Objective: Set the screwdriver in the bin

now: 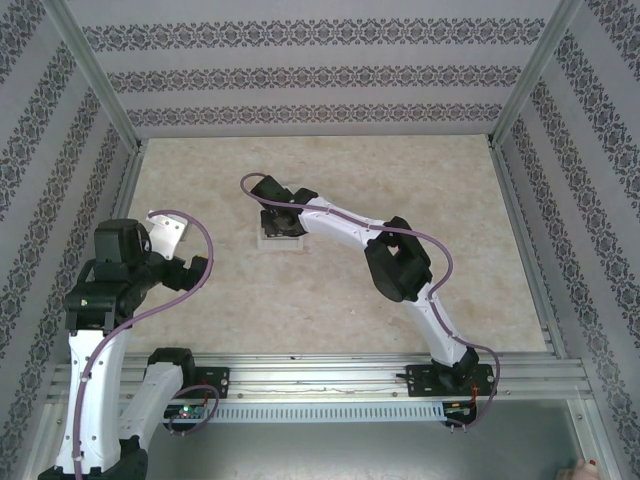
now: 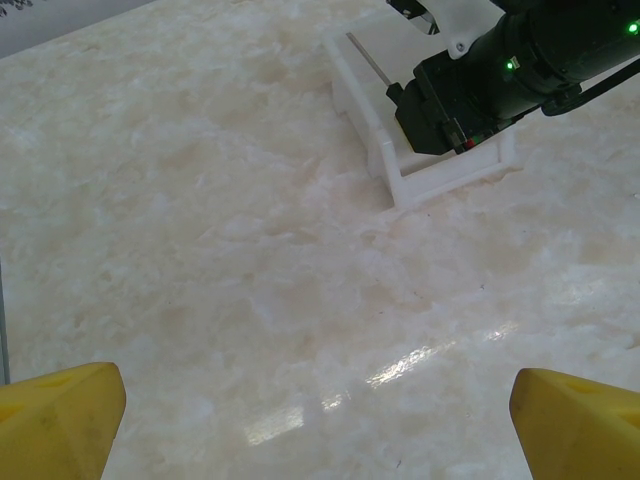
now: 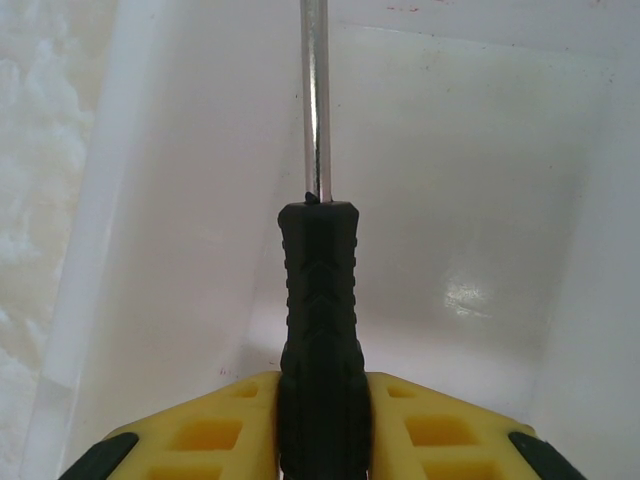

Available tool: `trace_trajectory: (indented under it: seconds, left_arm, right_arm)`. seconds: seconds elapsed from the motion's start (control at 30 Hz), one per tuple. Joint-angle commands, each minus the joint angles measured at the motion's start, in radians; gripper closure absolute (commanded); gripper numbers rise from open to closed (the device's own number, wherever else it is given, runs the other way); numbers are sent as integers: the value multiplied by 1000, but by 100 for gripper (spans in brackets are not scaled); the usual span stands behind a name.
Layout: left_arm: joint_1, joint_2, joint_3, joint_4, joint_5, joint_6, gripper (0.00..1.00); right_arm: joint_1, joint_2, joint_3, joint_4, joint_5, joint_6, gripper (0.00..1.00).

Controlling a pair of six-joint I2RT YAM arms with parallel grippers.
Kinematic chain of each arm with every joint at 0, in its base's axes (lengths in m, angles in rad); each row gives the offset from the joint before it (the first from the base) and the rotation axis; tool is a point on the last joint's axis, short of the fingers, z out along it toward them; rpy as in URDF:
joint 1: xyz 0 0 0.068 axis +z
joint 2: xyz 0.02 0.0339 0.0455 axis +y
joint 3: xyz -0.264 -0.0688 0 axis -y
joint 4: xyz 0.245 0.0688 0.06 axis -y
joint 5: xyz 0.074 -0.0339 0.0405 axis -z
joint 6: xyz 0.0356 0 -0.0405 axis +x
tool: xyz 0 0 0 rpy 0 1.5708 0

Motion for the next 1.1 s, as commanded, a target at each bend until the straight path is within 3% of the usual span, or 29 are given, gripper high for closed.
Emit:
trace_trajectory:
  seconds: [0.0, 0.6, 1.07]
  left_arm:
    - [-7, -7, -11, -23, 18, 15, 1]
    - [-7, 6, -19, -16, 14, 1, 1]
    - [-7, 109, -8, 10, -88, 9, 1]
  right_arm:
    - [-7, 17, 29, -20, -11, 12, 74]
    - [-7, -9, 28, -22, 17, -6, 67]
    - [-3, -195, 97, -58, 57, -125, 54]
